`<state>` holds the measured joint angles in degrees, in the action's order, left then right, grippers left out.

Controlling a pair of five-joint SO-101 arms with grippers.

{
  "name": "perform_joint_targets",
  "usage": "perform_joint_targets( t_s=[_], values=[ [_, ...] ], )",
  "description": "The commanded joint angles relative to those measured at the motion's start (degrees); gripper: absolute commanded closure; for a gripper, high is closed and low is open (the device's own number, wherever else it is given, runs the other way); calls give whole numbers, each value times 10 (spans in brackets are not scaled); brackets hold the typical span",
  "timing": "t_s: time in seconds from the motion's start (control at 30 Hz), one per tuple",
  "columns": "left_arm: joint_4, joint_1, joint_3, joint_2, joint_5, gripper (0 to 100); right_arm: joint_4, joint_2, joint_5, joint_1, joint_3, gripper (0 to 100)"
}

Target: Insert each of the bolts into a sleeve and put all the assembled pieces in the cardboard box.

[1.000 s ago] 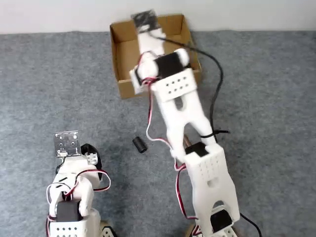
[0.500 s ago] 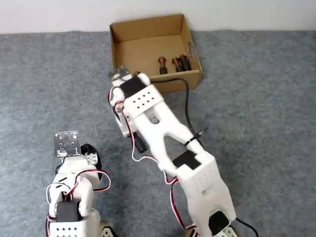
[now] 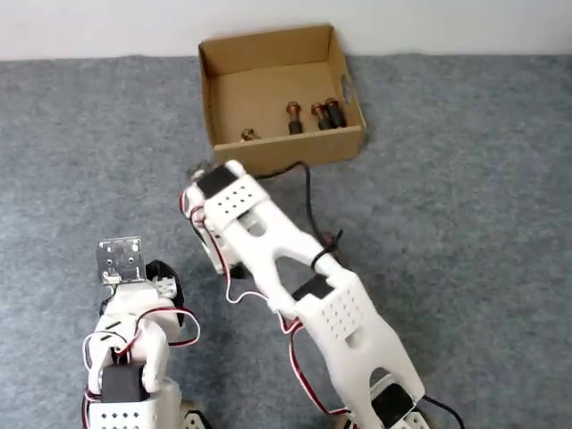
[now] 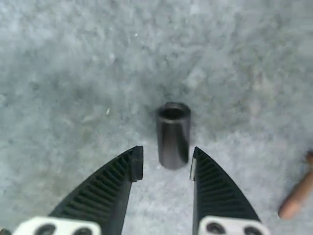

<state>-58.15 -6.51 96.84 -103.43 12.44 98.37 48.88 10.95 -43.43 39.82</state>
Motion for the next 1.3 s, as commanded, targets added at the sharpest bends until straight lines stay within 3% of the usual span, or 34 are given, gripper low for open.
perform_joint_targets(
  t_s=[0.0,0.17,0.57,0.7,0.93,1.27],
  values=[
    [8,-3,-3,-1,-1,995,-14,18,2,22,0,846],
    [8,-2,-3,-1,-1,995,-18,45,2,19,0,995],
    [8,0,-3,-1,-1,995,8,-66,9,19,-2,990],
    [8,0,-3,0,-1,995,47,-116,62,29,-9,990],
    [8,1,-3,0,-1,995,44,-268,84,49,-149,990],
    [5,25,-4,0,-1,995,5,-545,122,142,-389,990]
  ],
)
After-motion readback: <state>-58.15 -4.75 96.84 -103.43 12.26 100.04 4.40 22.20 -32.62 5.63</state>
